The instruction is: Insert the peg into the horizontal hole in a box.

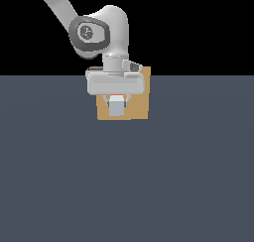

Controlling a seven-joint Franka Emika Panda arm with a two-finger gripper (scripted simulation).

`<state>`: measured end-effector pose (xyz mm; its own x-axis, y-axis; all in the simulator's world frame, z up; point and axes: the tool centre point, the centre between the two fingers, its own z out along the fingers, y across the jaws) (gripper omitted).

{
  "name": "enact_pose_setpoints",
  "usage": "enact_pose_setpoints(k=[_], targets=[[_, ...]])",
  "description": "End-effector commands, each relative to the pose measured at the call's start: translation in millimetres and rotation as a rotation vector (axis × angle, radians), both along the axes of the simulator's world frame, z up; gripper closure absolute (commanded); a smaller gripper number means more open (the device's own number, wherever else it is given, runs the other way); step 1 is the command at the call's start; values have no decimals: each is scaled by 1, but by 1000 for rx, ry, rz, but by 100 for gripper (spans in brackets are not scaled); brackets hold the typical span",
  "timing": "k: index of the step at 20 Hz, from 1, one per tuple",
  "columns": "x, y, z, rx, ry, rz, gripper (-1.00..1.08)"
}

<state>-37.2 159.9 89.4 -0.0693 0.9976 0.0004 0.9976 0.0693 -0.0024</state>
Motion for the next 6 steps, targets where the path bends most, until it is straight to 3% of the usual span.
enact_pose_setpoints(k=[1, 6], targets=[[1, 13, 3, 1, -6, -2, 108], [1, 24, 3, 1, -7, -2, 108]])
